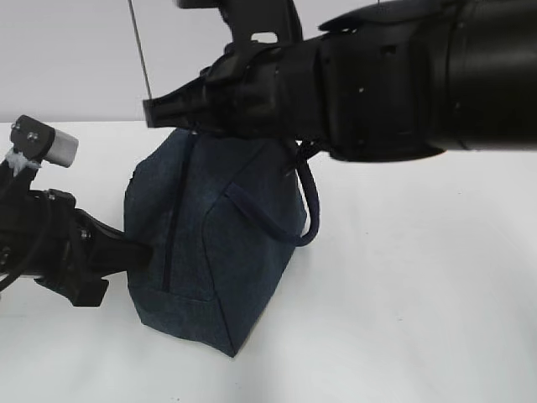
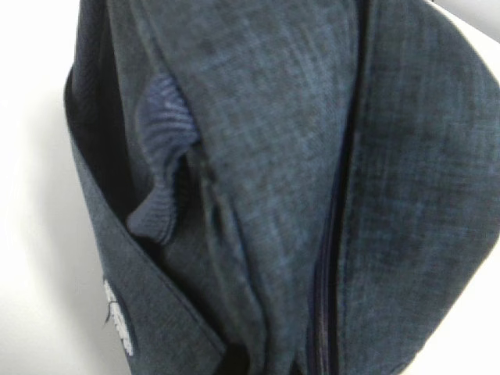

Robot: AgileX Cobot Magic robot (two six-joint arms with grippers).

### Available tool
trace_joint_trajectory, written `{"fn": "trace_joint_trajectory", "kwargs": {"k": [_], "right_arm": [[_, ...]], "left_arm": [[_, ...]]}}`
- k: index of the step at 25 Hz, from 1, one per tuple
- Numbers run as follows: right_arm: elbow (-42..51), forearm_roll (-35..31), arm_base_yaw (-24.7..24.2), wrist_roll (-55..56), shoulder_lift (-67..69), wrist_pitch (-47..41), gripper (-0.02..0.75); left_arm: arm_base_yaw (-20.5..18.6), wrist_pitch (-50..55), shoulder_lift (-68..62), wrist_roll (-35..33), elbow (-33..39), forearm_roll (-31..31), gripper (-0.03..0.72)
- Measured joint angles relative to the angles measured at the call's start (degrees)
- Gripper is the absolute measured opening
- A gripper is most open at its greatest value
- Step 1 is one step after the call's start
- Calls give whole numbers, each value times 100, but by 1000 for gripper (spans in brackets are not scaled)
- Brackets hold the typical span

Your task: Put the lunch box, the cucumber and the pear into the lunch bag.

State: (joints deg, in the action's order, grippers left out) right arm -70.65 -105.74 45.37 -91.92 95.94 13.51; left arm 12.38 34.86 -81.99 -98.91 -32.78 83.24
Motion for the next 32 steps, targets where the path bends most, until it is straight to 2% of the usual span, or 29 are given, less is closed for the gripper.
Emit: {"fn": "trace_joint_trajectory", "kwargs": {"k": [6, 10, 14, 21, 28, 32], "right_arm": [[0, 53, -921, 294, 0, -929, 0], [0, 156, -1674, 781, 134, -2099, 0], [-37, 245, -2215, 1093, 480, -2740, 0], [-666, 277, -2598, 1390, 1394, -3198, 0], [-1368, 297, -2684, 1827, 2168, -3338, 0], [-1481, 297, -3000, 2582, 2630, -3819, 0]], "left_arm": [[0, 6, 0, -1, -4, 34, 8], [0, 6, 0, -1, -30, 39, 8], [0, 6, -5, -1, -43, -94, 8], [0, -3, -6, -1, -43, -210, 6], [0, -25, -6, -1, -43, -232, 6], [0, -50, -6, -1, -43, -232, 6]]}}
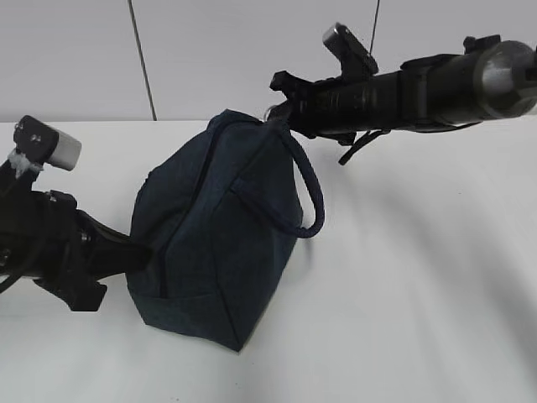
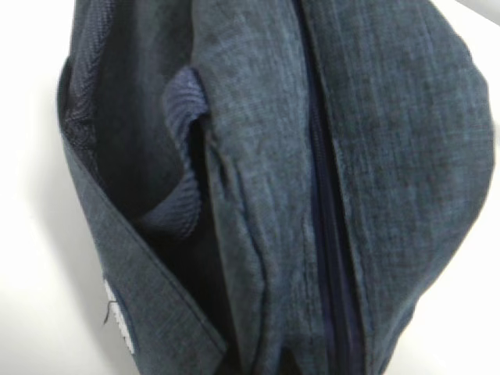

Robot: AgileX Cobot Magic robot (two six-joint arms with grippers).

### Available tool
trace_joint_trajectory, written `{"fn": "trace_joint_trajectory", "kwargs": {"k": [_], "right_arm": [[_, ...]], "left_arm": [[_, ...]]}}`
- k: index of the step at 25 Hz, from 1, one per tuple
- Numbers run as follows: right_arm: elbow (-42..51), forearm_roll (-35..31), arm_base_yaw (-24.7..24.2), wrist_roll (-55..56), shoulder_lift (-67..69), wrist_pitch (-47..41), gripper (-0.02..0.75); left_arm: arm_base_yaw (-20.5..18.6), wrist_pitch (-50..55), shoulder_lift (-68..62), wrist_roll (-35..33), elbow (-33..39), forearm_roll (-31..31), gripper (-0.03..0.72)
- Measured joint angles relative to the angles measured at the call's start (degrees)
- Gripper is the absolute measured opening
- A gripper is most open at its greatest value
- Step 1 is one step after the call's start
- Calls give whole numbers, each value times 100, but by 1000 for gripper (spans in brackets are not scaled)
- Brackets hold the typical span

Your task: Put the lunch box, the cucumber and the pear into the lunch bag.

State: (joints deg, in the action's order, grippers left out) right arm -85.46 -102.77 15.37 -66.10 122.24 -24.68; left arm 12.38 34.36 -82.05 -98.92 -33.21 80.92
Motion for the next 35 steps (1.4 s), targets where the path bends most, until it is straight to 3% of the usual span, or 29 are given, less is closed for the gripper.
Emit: {"fn": "trace_joint_trajectory", "kwargs": {"k": [11, 17, 20, 23, 24, 26, 30, 34, 35], "right_arm": [[-39, 0, -299, 976, 582, -674, 0], [-39, 92, -316, 669, 675, -826, 22], [-39, 188, -367, 233, 675, -865, 211], [-29, 365, -433, 20, 474, -843, 496], [-29, 459, -457, -60, 367, -844, 544], [-29, 723, -456, -181, 124, -844, 583], [-29, 1655, -456, -167, -487, -844, 561], [-29, 3173, -468, 837, -933, -882, 554], [-29, 3884, -468, 1326, -1027, -930, 553]], "left_arm": [[0, -70, 0, 0, 0, 5, 6], [0, -210, 0, 5, 0, 30, 10], [0, -322, 0, 34, 5, 90, 83], [0, -371, 5, 103, 10, 150, 230], [0, -392, 20, 148, 10, 149, 275], [0, -417, 108, 267, 10, 131, 351], [0, -400, 362, 885, 10, -429, 390], [0, -341, 634, 2450, 10, -1836, 386], [0, -332, 693, 2910, 10, -2245, 381]]}}
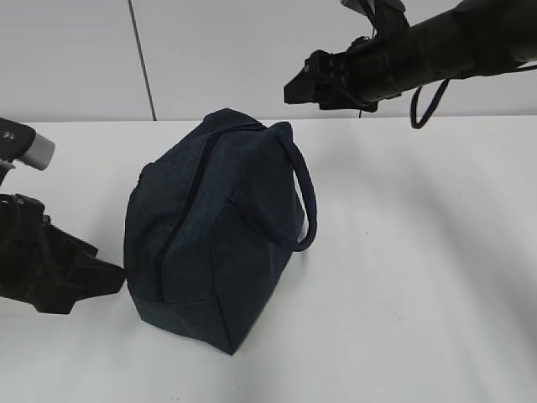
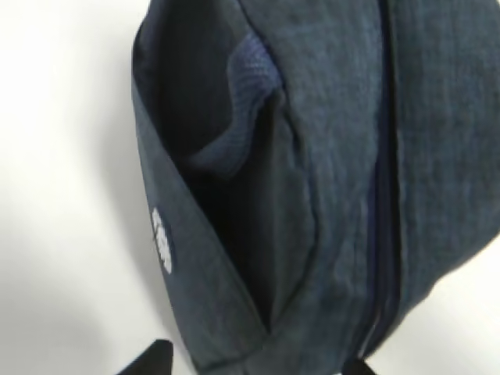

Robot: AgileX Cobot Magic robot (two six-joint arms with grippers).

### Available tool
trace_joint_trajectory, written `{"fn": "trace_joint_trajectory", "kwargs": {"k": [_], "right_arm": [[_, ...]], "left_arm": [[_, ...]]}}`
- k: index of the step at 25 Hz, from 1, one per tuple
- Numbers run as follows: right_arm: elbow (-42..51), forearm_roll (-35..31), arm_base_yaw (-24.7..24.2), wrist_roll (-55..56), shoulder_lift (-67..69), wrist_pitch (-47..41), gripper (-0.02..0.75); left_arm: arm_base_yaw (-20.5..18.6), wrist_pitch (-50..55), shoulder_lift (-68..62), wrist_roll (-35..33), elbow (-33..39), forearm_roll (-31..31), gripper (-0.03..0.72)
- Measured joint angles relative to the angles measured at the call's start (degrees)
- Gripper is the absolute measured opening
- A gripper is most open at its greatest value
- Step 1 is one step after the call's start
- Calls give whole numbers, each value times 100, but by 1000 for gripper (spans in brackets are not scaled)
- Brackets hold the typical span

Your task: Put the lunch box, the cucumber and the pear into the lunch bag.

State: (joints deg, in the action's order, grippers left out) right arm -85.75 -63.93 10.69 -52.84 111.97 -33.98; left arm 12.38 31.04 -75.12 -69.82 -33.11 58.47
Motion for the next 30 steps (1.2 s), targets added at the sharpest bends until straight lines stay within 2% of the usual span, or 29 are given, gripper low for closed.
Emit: {"fn": "trace_joint_trajectory", "kwargs": {"k": [1, 2, 3, 4, 5, 7, 11, 15, 18, 21, 25, 30], "right_arm": [[0, 335, 0, 271, -42, -37, 552], [0, 1295, 0, 1161, -156, -198, 548], [0, 1534, 0, 1354, -178, -240, 546], [60, 2547, 0, 2083, -283, -421, 535], [154, 3115, 0, 2637, -395, -527, 526], [408, 3890, 0, 3246, -638, -625, 515], [1254, 4309, 0, 3642, -1432, -591, 509], [2138, 4495, 0, 3917, -2320, -558, 505], [2713, 4993, 0, 4400, -2897, -805, 505], [3211, 5544, 0, 4862, -3484, -1164, 505], [3644, 6036, 0, 5181, -4409, -1674, 504], [3995, 6137, 0, 5284, -5502, -2453, 503]], "left_arm": [[0, -1, 74, 471, 0, -410, 376], [0, 7, 171, 878, 0, -847, 371], [0, 12, 243, 1393, 0, -1214, 369], [0, 12, 326, 1922, 0, -1644, 368], [0, 20, 438, 2446, 0, -2047, 366], [0, 20, 722, 3409, 0, -2735, 365], [0, 76, 1405, 4618, 0, -3600, 364], [0, 176, 2031, 5326, 0, -4102, 360], [0, 399, 2354, 5735, 0, -4541, 342], [0, 647, 2525, 6019, 25, -4819, 339], [0, 1091, 2812, 6118, 40, -4892, 337], [0, 1664, 3504, 6124, 40, -4863, 336]]}}
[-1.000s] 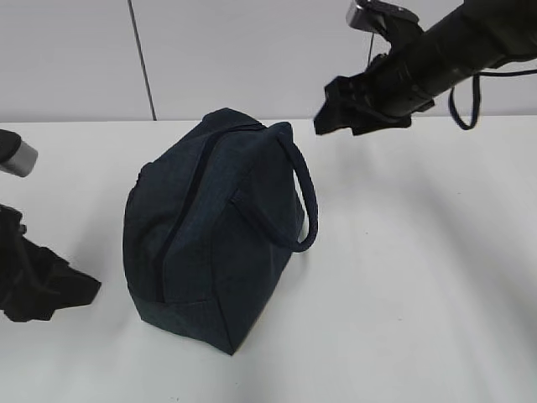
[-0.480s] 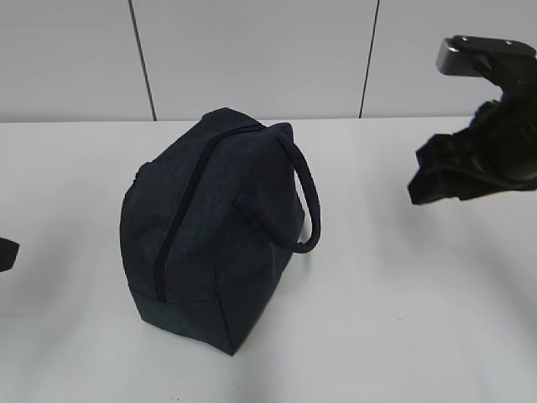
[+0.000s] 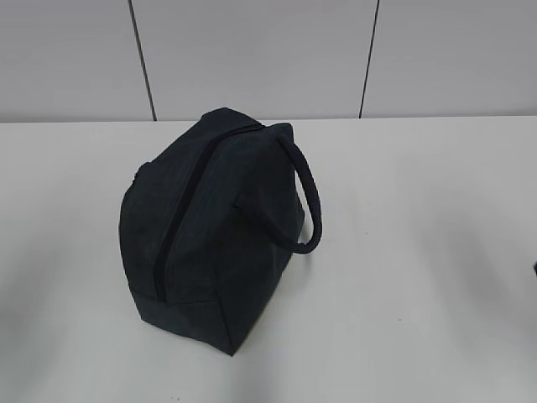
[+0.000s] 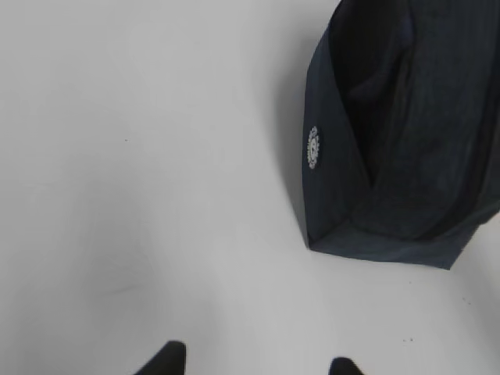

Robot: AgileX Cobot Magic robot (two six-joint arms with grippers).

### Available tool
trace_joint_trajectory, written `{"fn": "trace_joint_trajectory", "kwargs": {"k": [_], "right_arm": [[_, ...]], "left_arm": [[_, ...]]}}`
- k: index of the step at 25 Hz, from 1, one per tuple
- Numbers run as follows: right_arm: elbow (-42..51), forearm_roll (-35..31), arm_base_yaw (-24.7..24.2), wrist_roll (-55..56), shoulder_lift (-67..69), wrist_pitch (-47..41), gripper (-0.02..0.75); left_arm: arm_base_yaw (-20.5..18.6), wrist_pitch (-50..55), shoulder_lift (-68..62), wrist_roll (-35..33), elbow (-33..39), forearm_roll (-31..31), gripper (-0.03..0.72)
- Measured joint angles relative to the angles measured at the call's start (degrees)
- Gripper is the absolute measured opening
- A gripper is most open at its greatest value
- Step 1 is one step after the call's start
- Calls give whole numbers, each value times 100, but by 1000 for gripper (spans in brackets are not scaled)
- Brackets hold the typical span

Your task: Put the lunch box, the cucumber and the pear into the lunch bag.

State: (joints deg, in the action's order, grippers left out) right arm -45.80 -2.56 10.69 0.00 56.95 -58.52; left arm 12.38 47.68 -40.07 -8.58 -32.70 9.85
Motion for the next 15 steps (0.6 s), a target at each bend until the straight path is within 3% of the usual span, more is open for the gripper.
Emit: {"fn": "trace_joint_trajectory", "kwargs": {"k": [8, 15], "right_arm": [[458, 52, 0, 333, -1912, -1105, 503], [780, 294, 0, 268, -3321, -1311, 499]], "left_arm": [[0, 1169, 1324, 11, 0, 14, 332], [0, 1524, 2302, 11, 11, -189, 329]]}}
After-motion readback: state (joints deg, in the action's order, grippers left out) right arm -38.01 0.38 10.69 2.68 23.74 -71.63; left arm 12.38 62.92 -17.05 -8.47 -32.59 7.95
